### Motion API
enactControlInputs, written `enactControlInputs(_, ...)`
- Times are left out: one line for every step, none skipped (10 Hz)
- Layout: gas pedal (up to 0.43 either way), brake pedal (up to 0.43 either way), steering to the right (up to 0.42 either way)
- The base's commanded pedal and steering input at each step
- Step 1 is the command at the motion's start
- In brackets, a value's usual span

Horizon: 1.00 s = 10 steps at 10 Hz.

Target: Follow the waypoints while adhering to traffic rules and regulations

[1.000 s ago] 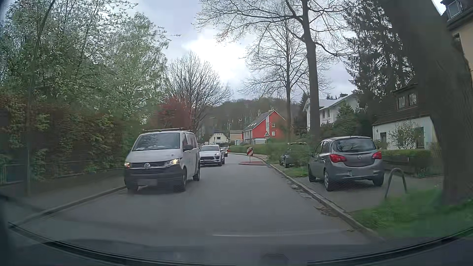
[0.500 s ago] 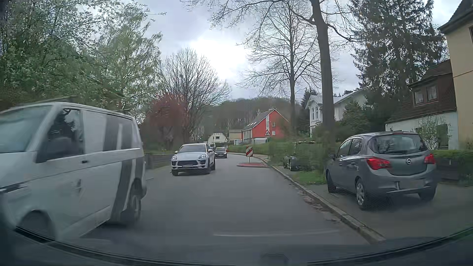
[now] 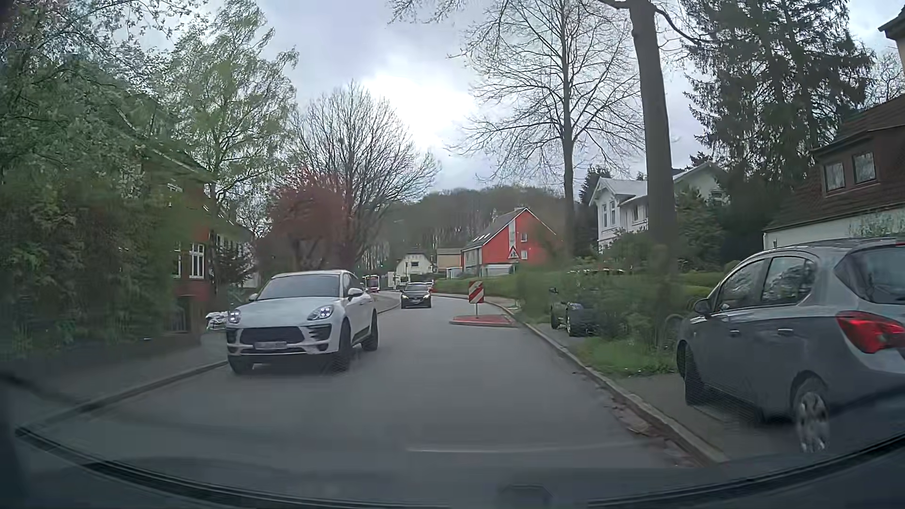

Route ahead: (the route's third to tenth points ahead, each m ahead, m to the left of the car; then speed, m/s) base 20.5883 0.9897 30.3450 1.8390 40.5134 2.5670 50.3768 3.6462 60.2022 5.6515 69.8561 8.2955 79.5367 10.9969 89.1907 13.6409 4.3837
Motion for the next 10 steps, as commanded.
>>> enactControlInputs(0.000,0.000,0.001)
enactControlInputs(0.000,0.000,0.001)
enactControlInputs(0.000,0.000,0.000)
enactControlInputs(0.008,0.000,-0.001)
enactControlInputs(0.028,0.000,-0.002)
enactControlInputs(0.039,0.000,-0.002)
enactControlInputs(0.047,0.000,-0.002)
enactControlInputs(0.059,0.000,-0.003)
enactControlInputs(0.059,0.000,-0.003)
enactControlInputs(0.059,0.006,-0.007)
